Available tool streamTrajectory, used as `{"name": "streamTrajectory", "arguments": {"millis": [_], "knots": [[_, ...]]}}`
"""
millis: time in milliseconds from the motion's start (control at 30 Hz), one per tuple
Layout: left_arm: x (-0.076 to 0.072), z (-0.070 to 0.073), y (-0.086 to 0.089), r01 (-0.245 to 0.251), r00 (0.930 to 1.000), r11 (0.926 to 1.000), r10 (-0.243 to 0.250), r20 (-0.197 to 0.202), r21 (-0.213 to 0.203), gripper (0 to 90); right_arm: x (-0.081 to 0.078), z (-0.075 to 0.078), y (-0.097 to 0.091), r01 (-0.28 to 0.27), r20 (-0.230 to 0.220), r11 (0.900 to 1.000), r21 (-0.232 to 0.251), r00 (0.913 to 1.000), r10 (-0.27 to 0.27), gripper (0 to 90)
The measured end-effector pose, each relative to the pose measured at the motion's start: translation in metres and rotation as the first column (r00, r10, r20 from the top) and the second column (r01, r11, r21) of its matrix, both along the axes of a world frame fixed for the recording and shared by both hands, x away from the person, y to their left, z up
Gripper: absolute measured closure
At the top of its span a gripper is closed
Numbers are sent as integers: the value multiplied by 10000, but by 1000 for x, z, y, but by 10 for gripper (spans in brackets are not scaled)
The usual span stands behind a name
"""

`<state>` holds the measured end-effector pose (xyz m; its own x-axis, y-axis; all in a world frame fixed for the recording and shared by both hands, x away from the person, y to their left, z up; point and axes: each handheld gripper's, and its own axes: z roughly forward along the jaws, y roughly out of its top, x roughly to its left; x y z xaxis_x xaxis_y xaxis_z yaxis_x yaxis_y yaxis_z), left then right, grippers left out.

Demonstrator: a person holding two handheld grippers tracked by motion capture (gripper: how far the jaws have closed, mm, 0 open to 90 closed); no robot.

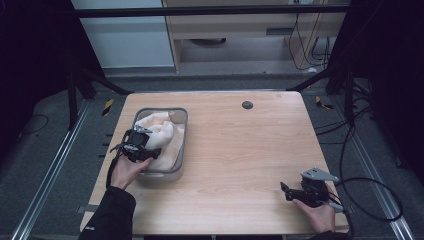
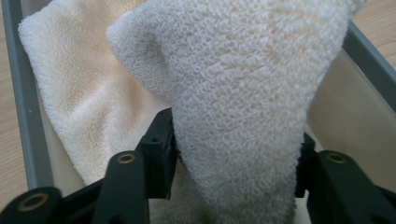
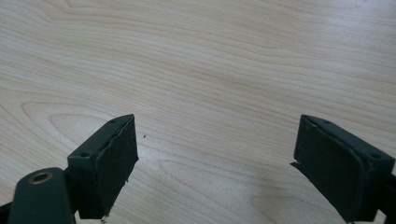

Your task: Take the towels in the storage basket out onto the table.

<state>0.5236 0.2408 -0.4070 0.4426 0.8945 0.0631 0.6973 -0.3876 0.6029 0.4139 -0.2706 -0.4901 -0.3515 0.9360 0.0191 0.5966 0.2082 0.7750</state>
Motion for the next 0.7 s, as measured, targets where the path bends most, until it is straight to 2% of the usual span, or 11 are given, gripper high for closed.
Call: {"name": "streamTrajectory", "arguments": {"millis": [167,267,533,700], "knots": [[1,1,-1,-81,9999,9999,82,-102,127,569,0,0,0,-5,0,10000,3,10000,5,134],[0,2,-1,-153,9999,9998,153,-5,156,596,0,0,0,-10,-8,10000,0,10000,10,134],[-4,11,1,-321,9987,9995,322,404,-21,619,0,0,-1,-22,24,10000,-19,10000,22,132],[-9,24,3,-249,9968,9994,266,750,-226,625,0,0,-1,-26,6,10000,-16,10000,26,132]]}}
